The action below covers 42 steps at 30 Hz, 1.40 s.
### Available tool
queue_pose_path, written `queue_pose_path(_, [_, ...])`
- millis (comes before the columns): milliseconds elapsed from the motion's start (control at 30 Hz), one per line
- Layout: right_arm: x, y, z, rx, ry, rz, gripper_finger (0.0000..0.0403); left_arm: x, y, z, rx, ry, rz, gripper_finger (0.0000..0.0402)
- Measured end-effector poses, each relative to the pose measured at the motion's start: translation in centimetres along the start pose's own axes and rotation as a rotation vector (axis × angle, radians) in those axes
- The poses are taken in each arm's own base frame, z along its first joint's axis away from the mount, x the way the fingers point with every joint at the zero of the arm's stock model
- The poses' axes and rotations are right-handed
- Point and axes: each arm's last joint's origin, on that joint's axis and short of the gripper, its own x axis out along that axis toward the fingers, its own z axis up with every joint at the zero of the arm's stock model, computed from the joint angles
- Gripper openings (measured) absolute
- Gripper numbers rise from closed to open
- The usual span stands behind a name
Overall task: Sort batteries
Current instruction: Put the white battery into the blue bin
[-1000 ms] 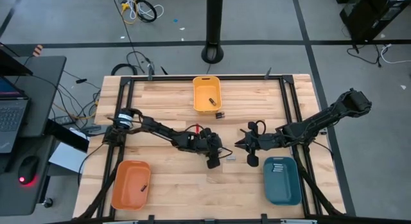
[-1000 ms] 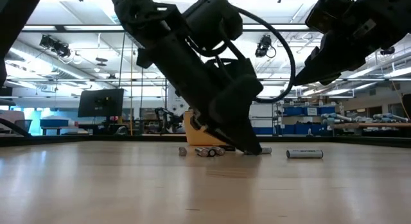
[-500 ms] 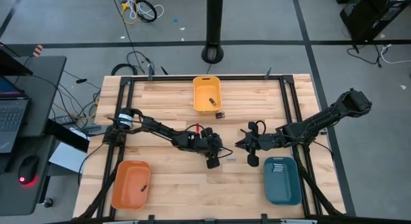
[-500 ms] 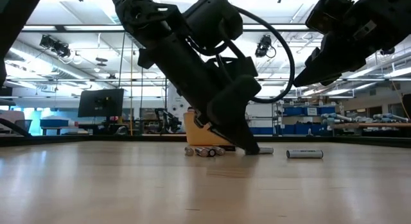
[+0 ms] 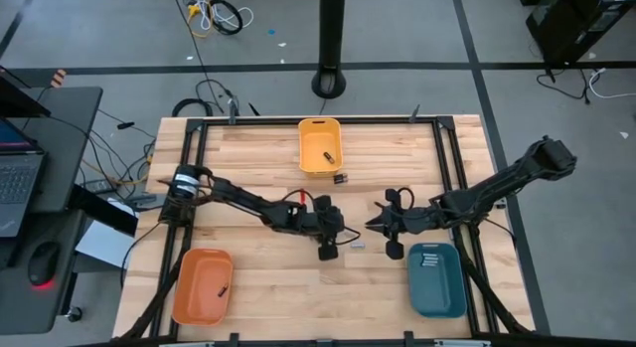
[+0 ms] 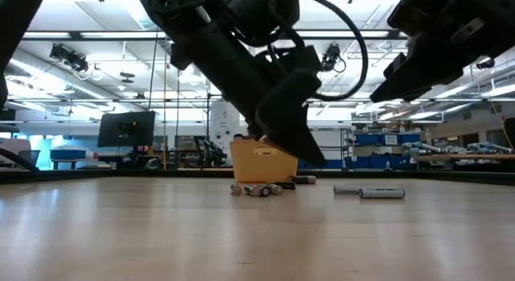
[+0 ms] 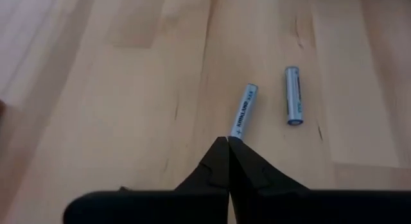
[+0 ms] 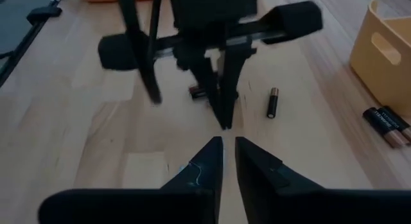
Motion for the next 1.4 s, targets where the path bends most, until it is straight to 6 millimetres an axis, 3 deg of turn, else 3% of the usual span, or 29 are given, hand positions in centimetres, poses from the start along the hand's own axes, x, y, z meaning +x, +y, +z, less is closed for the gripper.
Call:
queue_pose_path(233, [-0.6,0.2,0.1,0.03,-0.01,0.014,0.0062,-0.8,-0.1,0.6,0.036,-0.023,0.005,0.0003])
queue_pose_path(500, [2.6,0.7,-1.9,0.08,0.094,-0.029,0.0083,-1.4,-2.0,0.0,0.127,-0.018,0.12,0.0006])
queue_pose_path(667, [4.5,1.1,-3.0,0.075,0.117,-0.039,0.0101,-1.5,-3.1,-0.5,0.121,-0.131,0.054,0.0003])
queue_pose_path(1233, [8.3,0.0,-5.8,0.117,0.188,-0.121,0.011,-1.2,-2.8,-3.3,0.066,-0.213,-0.045,0.0004])
queue_pose_path(1400, [8.6,0.0,-6.0,0.103,0.194,-0.122,0.0086,-1.2,-2.6,-3.8,0.046,-0.211,-0.047,0.0004])
